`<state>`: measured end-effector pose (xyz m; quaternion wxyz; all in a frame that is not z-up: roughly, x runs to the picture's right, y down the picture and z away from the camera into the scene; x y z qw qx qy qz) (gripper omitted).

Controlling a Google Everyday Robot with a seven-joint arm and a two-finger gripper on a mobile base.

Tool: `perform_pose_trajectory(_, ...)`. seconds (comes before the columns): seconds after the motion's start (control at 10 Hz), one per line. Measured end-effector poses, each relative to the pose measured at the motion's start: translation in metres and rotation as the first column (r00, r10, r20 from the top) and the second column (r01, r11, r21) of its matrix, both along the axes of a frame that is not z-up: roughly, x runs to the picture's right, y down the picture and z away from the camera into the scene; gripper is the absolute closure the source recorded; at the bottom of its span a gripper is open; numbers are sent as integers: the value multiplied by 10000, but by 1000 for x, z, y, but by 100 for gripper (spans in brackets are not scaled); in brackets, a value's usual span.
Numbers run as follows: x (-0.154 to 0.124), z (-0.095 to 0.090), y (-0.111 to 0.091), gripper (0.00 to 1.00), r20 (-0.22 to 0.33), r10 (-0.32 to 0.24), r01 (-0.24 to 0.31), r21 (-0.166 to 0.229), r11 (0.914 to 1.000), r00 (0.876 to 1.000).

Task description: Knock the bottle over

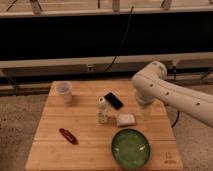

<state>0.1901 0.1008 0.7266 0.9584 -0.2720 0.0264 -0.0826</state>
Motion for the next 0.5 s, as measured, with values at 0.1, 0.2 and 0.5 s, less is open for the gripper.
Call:
perform_pose_trajectory(0.1, -3, 1, 0, 20, 18, -39, 39, -7, 10000, 10000)
perform_pose_trajectory(0.2, -6, 2, 2, 20, 33, -79, 79, -24, 10000, 10000)
perform_pose_trajectory(0.5, -14, 2, 4, 20, 38, -195, 195, -79, 9998, 9998)
